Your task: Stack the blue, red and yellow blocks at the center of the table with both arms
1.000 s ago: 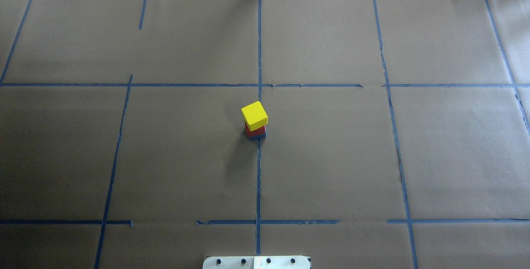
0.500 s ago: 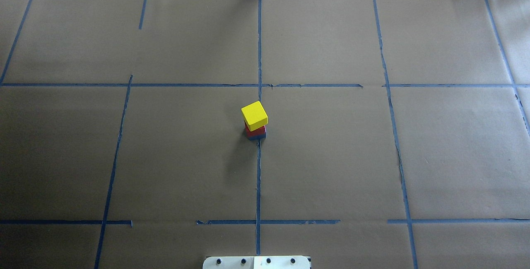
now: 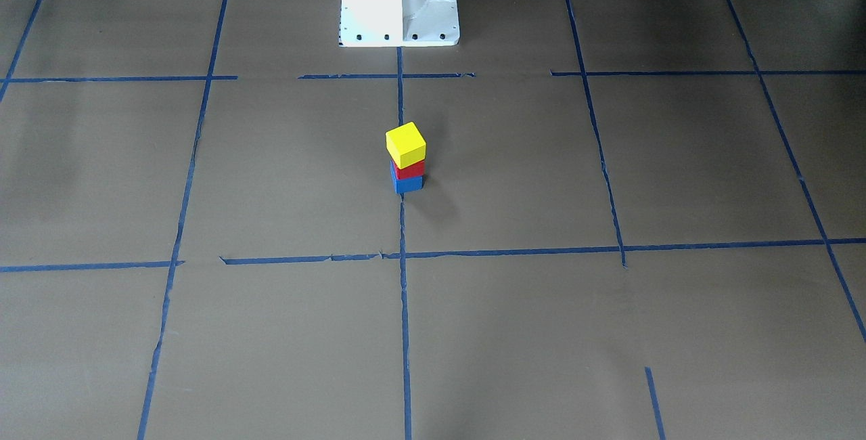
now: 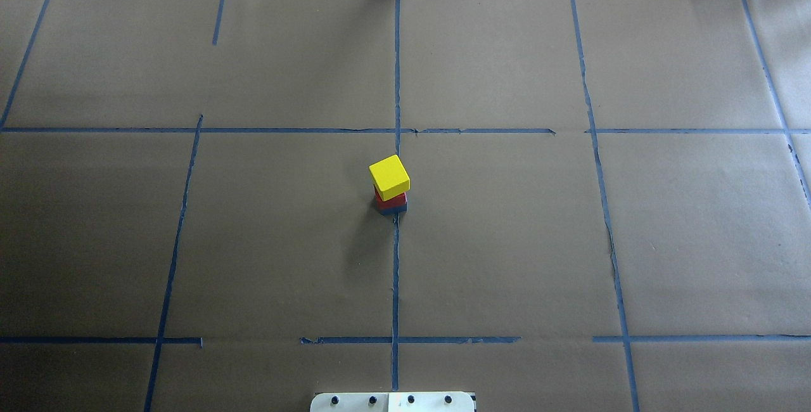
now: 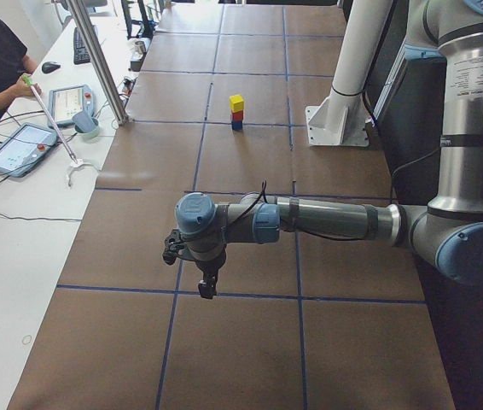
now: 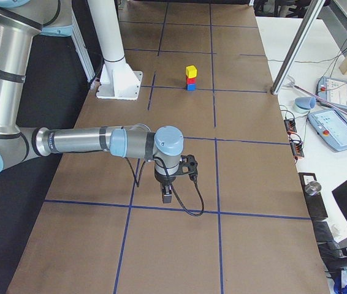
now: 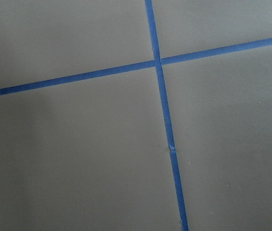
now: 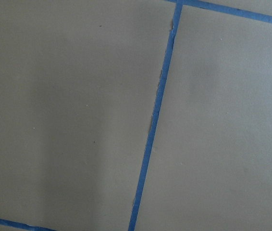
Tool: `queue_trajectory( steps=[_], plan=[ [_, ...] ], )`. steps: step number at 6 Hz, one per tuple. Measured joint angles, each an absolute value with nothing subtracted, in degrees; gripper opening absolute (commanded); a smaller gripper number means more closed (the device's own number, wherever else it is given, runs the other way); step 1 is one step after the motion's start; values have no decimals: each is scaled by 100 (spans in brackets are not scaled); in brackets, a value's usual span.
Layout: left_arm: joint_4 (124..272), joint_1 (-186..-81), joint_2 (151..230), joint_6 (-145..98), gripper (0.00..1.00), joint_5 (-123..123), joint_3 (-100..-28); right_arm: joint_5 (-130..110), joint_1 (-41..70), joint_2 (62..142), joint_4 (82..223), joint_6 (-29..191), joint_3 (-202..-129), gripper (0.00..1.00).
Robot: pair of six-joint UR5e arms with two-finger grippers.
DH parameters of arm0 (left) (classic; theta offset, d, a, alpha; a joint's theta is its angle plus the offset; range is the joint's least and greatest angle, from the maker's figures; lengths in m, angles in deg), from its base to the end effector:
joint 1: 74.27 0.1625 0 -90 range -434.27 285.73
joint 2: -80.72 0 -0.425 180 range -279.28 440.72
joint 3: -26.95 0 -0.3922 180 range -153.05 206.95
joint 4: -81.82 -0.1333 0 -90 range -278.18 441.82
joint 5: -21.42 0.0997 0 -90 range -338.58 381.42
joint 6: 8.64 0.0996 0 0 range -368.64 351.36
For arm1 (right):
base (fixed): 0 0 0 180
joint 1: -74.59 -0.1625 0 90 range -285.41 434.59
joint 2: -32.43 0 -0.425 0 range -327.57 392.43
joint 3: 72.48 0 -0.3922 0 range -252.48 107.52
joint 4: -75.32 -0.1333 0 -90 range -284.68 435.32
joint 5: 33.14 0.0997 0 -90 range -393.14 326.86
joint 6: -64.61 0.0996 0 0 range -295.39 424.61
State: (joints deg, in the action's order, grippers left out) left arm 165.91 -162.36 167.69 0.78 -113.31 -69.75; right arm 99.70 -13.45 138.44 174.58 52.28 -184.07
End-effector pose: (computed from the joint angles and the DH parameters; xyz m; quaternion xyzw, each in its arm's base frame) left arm -0.0476 -0.4676 0.6364 0.0069 0.3808 0.0839 0.9208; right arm 0.0530 -0.3700 0.6122 0.0032 -0.3662 -0.1041 0.9247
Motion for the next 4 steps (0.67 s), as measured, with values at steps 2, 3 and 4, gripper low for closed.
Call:
queue_trajectory(
  steps=[2, 3, 4],
  plan=[
    [16619, -16237, 16688, 116, 100, -11345, -7027, 9970, -1342, 13750, 17459, 5224, -18352, 100],
    [16625, -16236, 16601, 111, 100, -11356, -6978, 9976, -1339, 13616, 17456, 5243, -18346, 100],
    [16627, -16234, 16512, 124, 100, -11369, -6942, 9974, -1331, 13476, 17460, 5261, -18310, 100]
  ],
)
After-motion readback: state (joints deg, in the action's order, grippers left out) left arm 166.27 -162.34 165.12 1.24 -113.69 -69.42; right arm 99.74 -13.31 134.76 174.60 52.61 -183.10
